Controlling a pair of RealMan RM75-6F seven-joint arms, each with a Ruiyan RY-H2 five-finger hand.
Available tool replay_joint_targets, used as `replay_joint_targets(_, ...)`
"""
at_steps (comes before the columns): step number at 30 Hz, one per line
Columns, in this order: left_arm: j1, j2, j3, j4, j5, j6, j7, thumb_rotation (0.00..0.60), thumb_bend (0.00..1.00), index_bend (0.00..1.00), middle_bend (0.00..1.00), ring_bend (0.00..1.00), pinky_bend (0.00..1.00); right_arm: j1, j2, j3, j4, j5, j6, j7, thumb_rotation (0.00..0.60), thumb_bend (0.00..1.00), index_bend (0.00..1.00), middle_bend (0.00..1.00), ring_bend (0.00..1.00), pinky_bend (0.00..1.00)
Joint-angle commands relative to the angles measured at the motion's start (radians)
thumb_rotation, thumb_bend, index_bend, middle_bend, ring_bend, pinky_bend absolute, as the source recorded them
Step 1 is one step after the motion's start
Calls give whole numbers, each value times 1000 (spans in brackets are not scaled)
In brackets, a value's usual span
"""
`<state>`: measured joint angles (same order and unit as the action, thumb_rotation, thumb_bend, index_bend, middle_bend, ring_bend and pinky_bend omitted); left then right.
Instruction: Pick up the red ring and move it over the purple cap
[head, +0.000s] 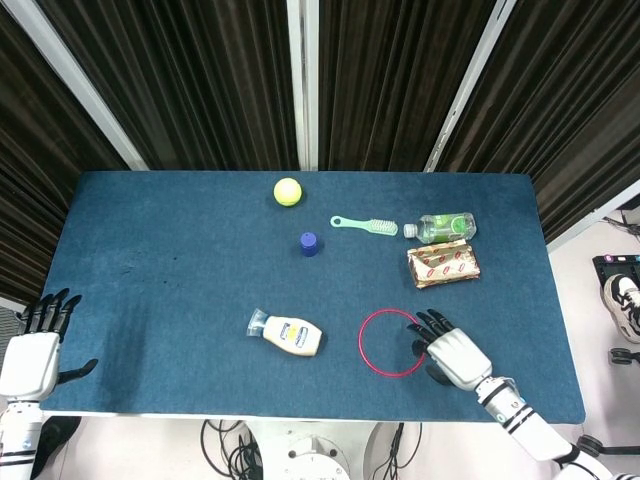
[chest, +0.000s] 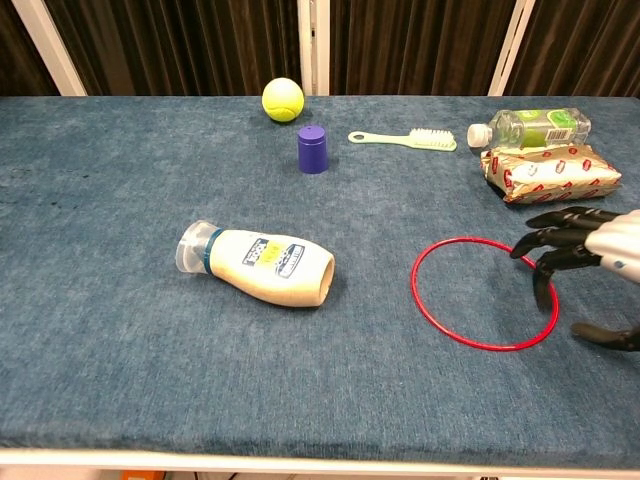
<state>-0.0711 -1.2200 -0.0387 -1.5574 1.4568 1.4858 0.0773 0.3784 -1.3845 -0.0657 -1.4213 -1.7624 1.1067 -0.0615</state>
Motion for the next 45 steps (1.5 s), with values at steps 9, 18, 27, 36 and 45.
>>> replay_joint_targets(9, 0, -5, -1, 15, -4, -6, -14, 600, 65, 110, 0, 0, 0, 19, -57, -18, 70, -6, 22, 8, 600, 307, 499, 143, 0, 0)
replay_joint_targets(18, 2, -9, -1, 25, -5, -7, -23, 600, 66, 109, 0, 0, 0, 29, -63, -27, 77, 15, 13, 8, 600, 317, 539, 154, 0, 0)
replay_joint_targets(27, 6, -10, 0, 32, -4, -4, -30, 600, 65, 110, 0, 0, 0, 33, -71, -30, 82, 24, 29, 18, 600, 345, 620, 197, 0, 0)
replay_joint_targets(36, 1, -9, -2, 31, 1, -8, -28, 600, 65, 109, 0, 0, 0, 33, -38, 0, 40, 54, 72, 52, 600, 360, 680, 230, 0, 0)
replay_joint_targets(45, -6, -5, -4, 18, 4, -14, -14, 600, 65, 109, 0, 0, 0, 162, 49, 156, -77, 163, -29, 60, 600, 360, 680, 234, 0, 0)
